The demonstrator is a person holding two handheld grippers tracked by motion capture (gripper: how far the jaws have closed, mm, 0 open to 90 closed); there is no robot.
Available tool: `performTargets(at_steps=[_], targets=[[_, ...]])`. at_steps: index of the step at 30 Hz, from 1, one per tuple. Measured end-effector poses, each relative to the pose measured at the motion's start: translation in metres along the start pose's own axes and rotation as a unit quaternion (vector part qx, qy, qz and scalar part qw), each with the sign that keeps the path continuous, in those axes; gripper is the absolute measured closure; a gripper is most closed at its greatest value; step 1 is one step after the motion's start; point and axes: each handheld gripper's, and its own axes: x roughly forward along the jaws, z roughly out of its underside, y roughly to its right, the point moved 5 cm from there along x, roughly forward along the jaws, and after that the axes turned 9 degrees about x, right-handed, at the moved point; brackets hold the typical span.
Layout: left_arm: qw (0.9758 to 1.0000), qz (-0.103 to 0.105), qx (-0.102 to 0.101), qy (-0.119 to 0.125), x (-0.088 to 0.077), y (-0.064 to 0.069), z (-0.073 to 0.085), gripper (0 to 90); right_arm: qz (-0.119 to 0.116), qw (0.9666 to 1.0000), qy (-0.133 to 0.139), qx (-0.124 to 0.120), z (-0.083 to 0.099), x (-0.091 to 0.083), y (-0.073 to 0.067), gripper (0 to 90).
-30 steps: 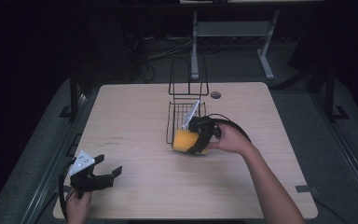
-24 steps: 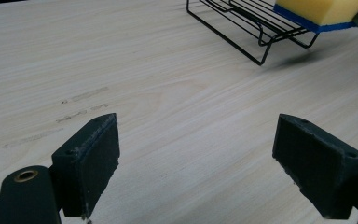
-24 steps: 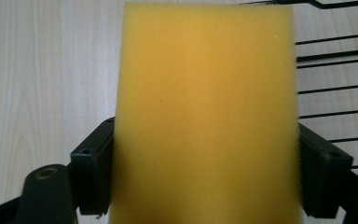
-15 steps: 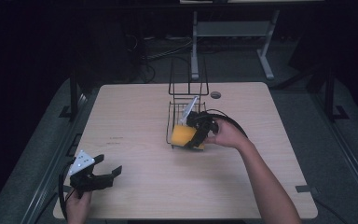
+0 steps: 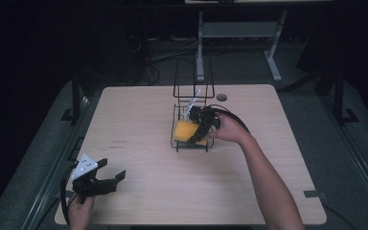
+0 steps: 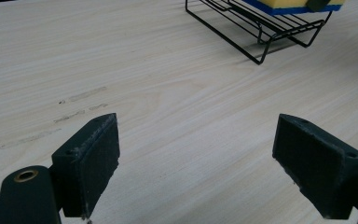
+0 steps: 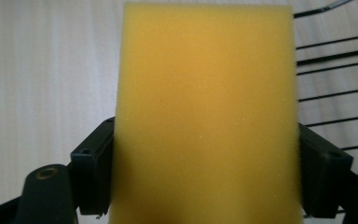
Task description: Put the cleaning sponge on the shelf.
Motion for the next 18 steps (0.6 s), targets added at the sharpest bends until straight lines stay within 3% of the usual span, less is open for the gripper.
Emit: performTargets(at_steps=[3, 18], targets=[[1.0, 0.001, 0.001, 0.001, 0.0, 0.001, 0.0, 14.1, 0.008, 0.9998, -0.02, 0.004, 0.0, 0.003, 0.007, 21.2], [1.0, 0.003, 0.003, -0.002, 0.001, 0.001, 0.0, 14.1, 0.009, 0.9997, -0.022, 0.011, 0.001, 0.018, 0.022, 21.2]])
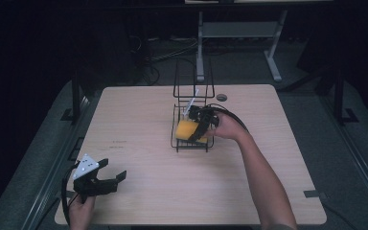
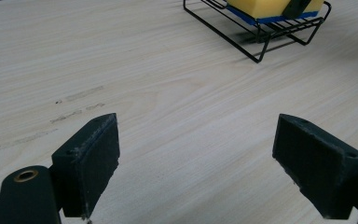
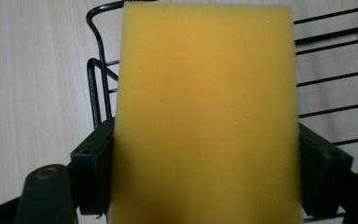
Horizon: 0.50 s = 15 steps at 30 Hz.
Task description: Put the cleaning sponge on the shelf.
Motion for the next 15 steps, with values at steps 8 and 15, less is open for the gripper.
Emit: performTargets(at_steps=[8, 15], targets=[[1.0, 0.0, -0.002, 0.001, -0.0005, -0.0003, 0.0002, 14.0, 0.003, 1.0, 0.001, -0.003, -0.002, 0.0061, -0.0005, 20.8], [1.0, -0.003, -0.003, 0.002, -0.0016, -0.0012, 0.0004, 14.1, 0.003, 1.0, -0.001, 0.002, -0.0015, 0.0091, -0.0011, 17.0]])
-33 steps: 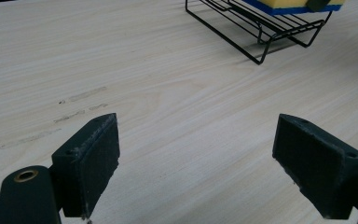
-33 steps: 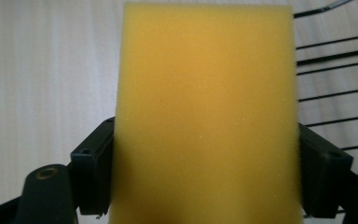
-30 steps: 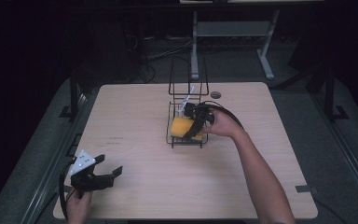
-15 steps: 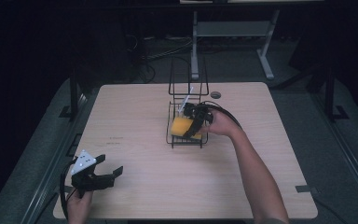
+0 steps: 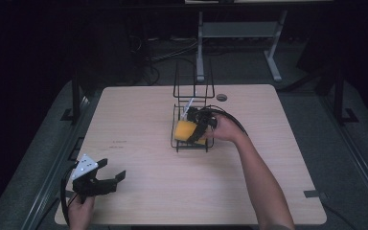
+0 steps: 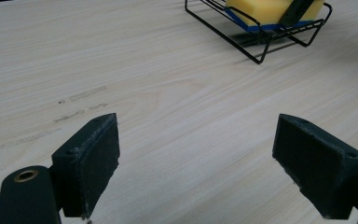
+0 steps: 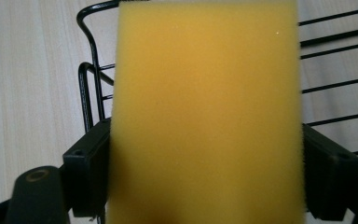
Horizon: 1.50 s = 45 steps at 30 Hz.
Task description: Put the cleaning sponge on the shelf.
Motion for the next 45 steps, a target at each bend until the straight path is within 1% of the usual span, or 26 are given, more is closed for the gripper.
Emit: performTargets(at_steps=[3, 4, 6, 8, 10, 11, 15, 16, 19, 21, 29, 30, 31, 32, 33, 34, 35, 37, 39, 41, 45], targets=[[1.0, 0.0, 0.0, -0.001, 0.0, 0.0, 0.0, 14.0, 0.001, 1.0, 0.002, 0.002, 0.0, -0.001, 0.0, 16.7], [1.0, 0.0, 0.0, -0.001, 0.0, 0.0, 0.0, 14.1, 0.003, 1.0, 0.008, 0.001, 0.0, -0.002, -0.001, 16.6], [1.0, 0.001, 0.001, -0.001, 0.0, 0.0, 0.0, 14.1, -0.001, 0.9998, 0.018, 0.003, 0.0, -0.005, -0.001, 16.1], [1.0, 0.001, 0.001, -0.001, 0.0, 0.001, 0.0, 14.1, 0.005, 0.9994, 0.035, 0.002, 0.0, -0.008, -0.002, 16.2], [1.0, 0.002, 0.001, -0.001, 0.0, 0.001, 0.0, 14.1, 0.004, 0.9992, 0.04, 0.003, 0.0, -0.009, -0.002, 16.1], [1.0, 0.003, 0.002, -0.001, 0.0, 0.001, 0.0, 14.1, 0.004, 0.9991, 0.041, 0.007, 0.001, -0.009, -0.002, 16.2], [1.0, 0.005, 0.006, -0.003, 0.001, 0.002, 0.0, 14.0, 0.003, 0.9992, 0.04, 0.008, 0.005, -0.011, -0.003, 15.6], [1.0, 0.005, 0.006, -0.003, 0.001, 0.002, 0.0, 14.1, 0.004, 0.9989, 0.046, 0.006, 0.005, -0.014, -0.004, 15.5], [1.0, 0.005, 0.006, -0.004, 0.001, 0.003, 0.0, 14.1, 0.006, 0.9987, 0.05, 0.005, 0.004, -0.017, -0.005, 15.5], [1.0, 0.005, 0.006, -0.004, 0.001, 0.003, 0.0, 14.1, 0.005, 0.998, 0.062, 0.002, 0.003, -0.022, -0.006, 15.3], [1.0, 0.004, 0.006, -0.004, 0.001, 0.002, 0.0, 14.1, 0.0, 0.9969, 0.078, 0.007, 0.006, -0.027, -0.007, 15.3], [1.0, 0.004, 0.006, -0.004, 0.001, 0.002, 0.0, 14.0, 0.001, 0.9967, 0.081, 0.007, 0.008, -0.027, -0.007, 15.3], [1.0, 0.004, 0.006, -0.004, 0.001, 0.002, 0.0, 14.1, 0.006, 0.9966, 0.082, 0.007, 0.009, -0.027, -0.007, 15.4], [1.0, 0.004, 0.006, -0.004, 0.001, 0.002, 0.0, 14.1, 0.013, 0.996, 0.088, 0.004, 0.01, -0.027, -0.007, 15.7], [1.0, 0.005, 0.006, -0.004, 0.001, 0.003, 0.0, 14.1, 0.013, 0.996, 0.088, 0.004, 0.01, -0.027, -0.007, 15.7], [1.0, 0.006, 0.007, -0.005, 0.002, 0.003, 0.0, 14.0, 0.005, 0.9954, 0.095, 0.011, 0.012, -0.028, -0.006, 15.5], [1.0, 0.006, 0.007, -0.005, 0.002, 0.003, 0.0, 14.1, 0.001, 0.9954, 0.094, 0.023, 0.014, -0.029, -0.006, 15.5], [0.9999, 0.006, 0.007, -0.006, 0.002, 0.003, 0.0, 14.0, 0.007, 0.9953, 0.094, 0.02, 0.015, -0.03, -0.005, 15.5], [0.9999, 0.006, 0.007, -0.005, 0.002, 0.004, 0.0, 14.1, 0.003, 0.9945, 0.102, 0.021, 0.015, -0.033, -0.005, 15.5], [0.9999, 0.006, 0.007, -0.005, 0.002, 0.004, 0.0, 14.0, 0.006, 0.9945, 0.103, 0.02, 0.016, -0.036, -0.005, 15.5], [0.9999, 0.006, 0.008, -0.004, 0.002, 0.004, -0.001, 14.0, 0.004, 0.9943, 0.104, 0.021, 0.018, -0.038, -0.005, 14.8]])
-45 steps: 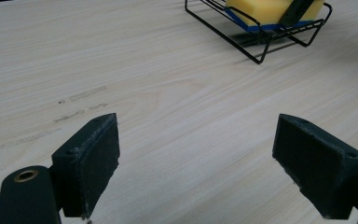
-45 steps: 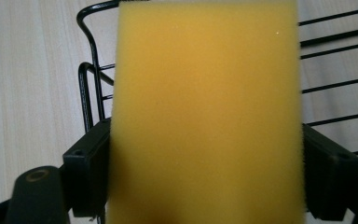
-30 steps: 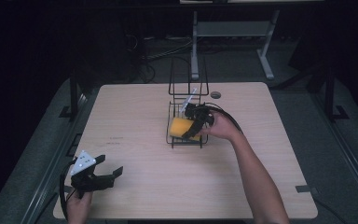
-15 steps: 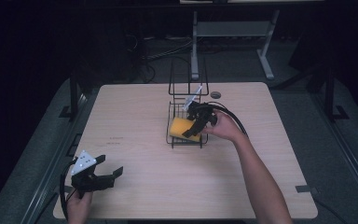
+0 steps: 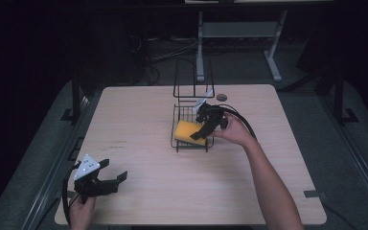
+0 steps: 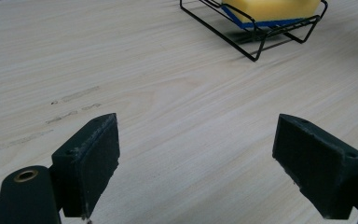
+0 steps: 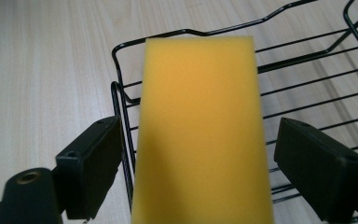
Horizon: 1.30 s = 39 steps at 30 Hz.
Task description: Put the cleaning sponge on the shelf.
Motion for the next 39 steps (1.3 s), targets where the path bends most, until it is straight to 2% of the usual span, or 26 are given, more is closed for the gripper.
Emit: performTargets(at_steps=[3, 5, 9, 11, 15, 17, 28, 39], targets=[[1.0, 0.0, 0.0, 0.001, 0.0, 0.0, 0.0, 14.1, -0.001, 1.0, 0.003, 0.003, 0.003, -0.002, 0.0, 14.8], [1.0, 0.0, 0.0, 0.001, 0.0, 0.0, 0.0, 14.1, 0.015, 0.9998, 0.013, 0.001, 0.007, -0.003, 0.001, 14.9], [1.0, 0.0, 0.0, 0.0, 0.0, 0.001, 0.0, 14.1, 0.001, 0.9997, 0.018, 0.015, 0.012, -0.005, 0.003, 14.9], [1.0, 0.001, 0.0, 0.0, 0.001, 0.001, -0.001, 14.1, 0.011, 0.9997, 0.02, 0.012, 0.015, -0.007, 0.004, 14.9], [1.0, 0.001, -0.001, 0.0, 0.002, 0.001, -0.001, 14.0, 0.004, 0.9992, 0.033, 0.023, 0.02, -0.012, 0.005, 14.9], [1.0, 0.001, 0.001, 0.0, 0.002, 0.001, -0.001, 14.0, 0.008, 0.9988, 0.039, 0.027, 0.022, -0.015, 0.005, 14.9], [1.0, 0.001, 0.0, -0.001, 0.004, 0.001, -0.002, 14.1, 0.009, 0.9987, 0.038, 0.032, 0.032, -0.023, 0.008, 14.9], [1.0, 0.003, -0.003, 0.0, 0.004, 0.001, -0.002, 14.0, 0.021, 0.9981, 0.034, 0.046, 0.055, -0.039, 0.012, 14.9]])
